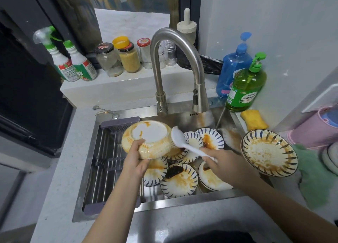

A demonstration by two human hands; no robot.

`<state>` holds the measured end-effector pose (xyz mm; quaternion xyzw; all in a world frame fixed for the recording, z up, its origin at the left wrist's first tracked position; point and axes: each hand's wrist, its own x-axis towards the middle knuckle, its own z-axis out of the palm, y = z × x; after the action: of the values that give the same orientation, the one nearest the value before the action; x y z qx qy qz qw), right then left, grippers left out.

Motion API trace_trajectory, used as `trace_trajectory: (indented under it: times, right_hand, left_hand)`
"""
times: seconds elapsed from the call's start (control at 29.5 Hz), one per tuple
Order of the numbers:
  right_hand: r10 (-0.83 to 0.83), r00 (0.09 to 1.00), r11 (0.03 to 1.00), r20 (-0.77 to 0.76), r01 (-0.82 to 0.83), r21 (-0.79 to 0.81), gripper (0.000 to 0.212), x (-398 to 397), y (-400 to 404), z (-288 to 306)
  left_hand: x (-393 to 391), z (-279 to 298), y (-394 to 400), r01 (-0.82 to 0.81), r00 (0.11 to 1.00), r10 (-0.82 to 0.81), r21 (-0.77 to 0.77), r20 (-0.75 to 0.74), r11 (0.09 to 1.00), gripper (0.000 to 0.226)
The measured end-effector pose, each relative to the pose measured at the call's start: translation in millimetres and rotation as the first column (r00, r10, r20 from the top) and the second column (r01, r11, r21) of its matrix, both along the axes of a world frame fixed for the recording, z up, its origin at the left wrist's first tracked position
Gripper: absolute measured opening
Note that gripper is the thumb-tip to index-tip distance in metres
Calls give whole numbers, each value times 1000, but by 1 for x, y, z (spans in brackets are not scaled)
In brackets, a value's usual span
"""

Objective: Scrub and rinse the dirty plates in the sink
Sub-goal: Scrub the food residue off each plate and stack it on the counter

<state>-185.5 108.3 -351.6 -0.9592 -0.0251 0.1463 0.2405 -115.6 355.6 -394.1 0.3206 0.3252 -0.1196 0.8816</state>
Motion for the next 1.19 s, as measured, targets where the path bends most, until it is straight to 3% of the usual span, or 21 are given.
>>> trace_trajectory:
  times: [0.14, 0.31, 0.41, 0.51, 0.61, 0.71, 0.85, 0.92, 1.05, 1.19]
  right_hand:
    - [-37, 999, 995, 24, 39, -90, 36, 11, 0, 1]
    - [111, 994, 983, 8, -108, -150, 38, 3, 7, 10]
    - [9, 998, 977, 56, 3, -215, 40, 15, 0, 11]
    - [91, 989, 975, 116, -65, -211, 38, 14, 8, 18]
    - [206, 969, 956, 134, -170, -239, 36, 16, 26, 25]
    - [134, 987, 953, 84, -105, -283, 34, 33, 19, 24]
    - [248, 968, 924, -40, -248, -290, 28, 19, 15, 38]
    - [311, 950, 916, -12, -303, -263, 30, 19, 21, 45]
    - [183, 983, 920, -8, -174, -351, 28, 46, 23, 40]
    - [293, 946, 876, -140, -324, -358, 26, 32, 20, 50]
  left_hand:
    - [-7, 5, -5, 127, 992, -127, 38, 5, 991, 19]
    - [-8, 7, -1, 169, 985, -170, 113, 6, 979, 17]
    - [-10, 4, -4, 227, 973, -230, 115, 16, 967, 18]
    - [-12, 3, -6, 276, 957, -285, 128, 55, 953, 33]
    - [-15, 1, -4, 341, 925, -362, 174, 113, 924, 76]
    - [-17, -5, -5, 389, 900, -411, 159, 144, 907, 100]
    - [-17, -7, 5, 357, 909, -386, 184, 159, 916, 108]
    - [-19, -2, 6, 390, 887, -428, 213, 175, 896, 107]
    - [-20, -1, 4, 380, 890, -413, 186, 194, 906, 104]
    - [-15, -1, 15, 368, 894, -415, 254, 165, 894, 105]
